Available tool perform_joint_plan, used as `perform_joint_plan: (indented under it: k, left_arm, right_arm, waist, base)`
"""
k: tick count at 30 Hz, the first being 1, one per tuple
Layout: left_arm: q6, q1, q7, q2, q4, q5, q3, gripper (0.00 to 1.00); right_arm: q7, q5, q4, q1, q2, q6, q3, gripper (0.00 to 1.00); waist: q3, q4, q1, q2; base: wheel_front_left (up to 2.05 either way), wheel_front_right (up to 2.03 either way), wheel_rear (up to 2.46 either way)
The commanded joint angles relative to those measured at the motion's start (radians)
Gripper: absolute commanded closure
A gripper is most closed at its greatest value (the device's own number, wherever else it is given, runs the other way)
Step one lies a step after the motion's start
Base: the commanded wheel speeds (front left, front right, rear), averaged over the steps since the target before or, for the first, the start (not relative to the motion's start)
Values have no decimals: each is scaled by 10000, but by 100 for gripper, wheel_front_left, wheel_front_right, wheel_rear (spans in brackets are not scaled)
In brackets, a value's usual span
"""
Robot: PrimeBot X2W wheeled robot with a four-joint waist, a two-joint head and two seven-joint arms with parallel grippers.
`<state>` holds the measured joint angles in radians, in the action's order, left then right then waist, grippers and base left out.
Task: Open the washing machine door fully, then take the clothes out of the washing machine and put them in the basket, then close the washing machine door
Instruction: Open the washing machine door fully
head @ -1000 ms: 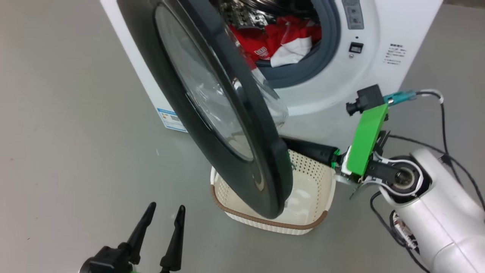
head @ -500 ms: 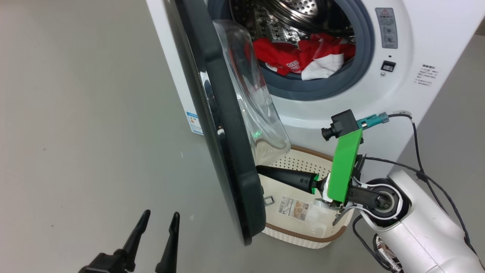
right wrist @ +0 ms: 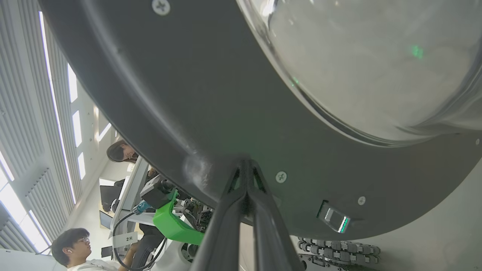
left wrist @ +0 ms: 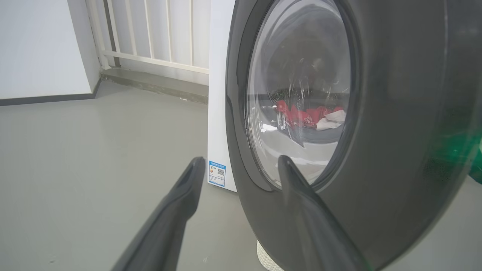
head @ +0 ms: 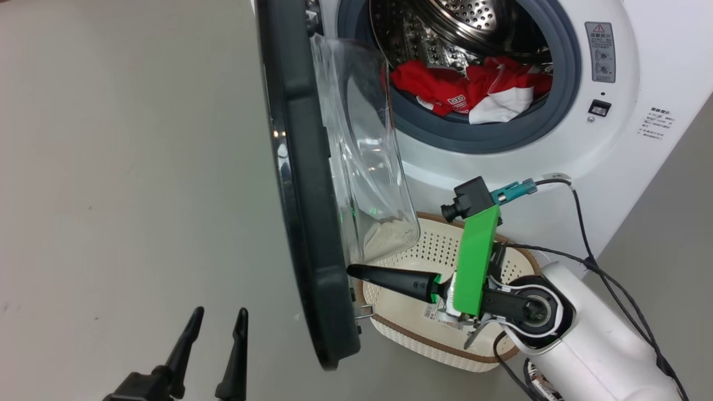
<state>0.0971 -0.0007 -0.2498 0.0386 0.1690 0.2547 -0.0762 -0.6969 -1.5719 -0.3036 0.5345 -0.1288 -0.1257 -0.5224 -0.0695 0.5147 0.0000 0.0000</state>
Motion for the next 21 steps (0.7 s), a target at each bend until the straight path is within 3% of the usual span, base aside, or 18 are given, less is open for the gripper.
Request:
perform_joint_plan:
  k: [1,13,14,16,17,21]
  left_arm:
    - [-72,-77,-120,116,-326,-3,419,0]
    - [-188,-52,-120,116,-455,79,536,0]
    - [-184,-42,-120,116,-451,67,536,0]
    - [-159,-32,-120,116,-421,34,516,0]
    - [-140,-32,-120,116,-391,10,497,0]
    - [-77,-72,-120,116,-252,-71,459,0]
  right_arm:
    - [29,114,217,226,330,-50,-196,100]
    - [389,131,-30,473,632,-50,-621,100]
    - [454,161,-41,445,619,-50,-615,93]
    - [594,253,-55,366,535,-50,-614,42]
    - [702,290,-65,302,485,-50,-592,0]
    - [1224,451,-157,-22,225,-50,-485,0]
  waist:
    - [-41,30,0,0]
    - [-71,64,0,0]
    - [-46,52,0,0]
    - [-1,25,0,0]
    - [29,9,0,0]
    - [142,-57,0,0]
  base:
    - [0,0,0]
    - [0,0,0]
    - [0,0,0]
    - [0,0,0]
    - [0,0,0]
    - [0,0,0]
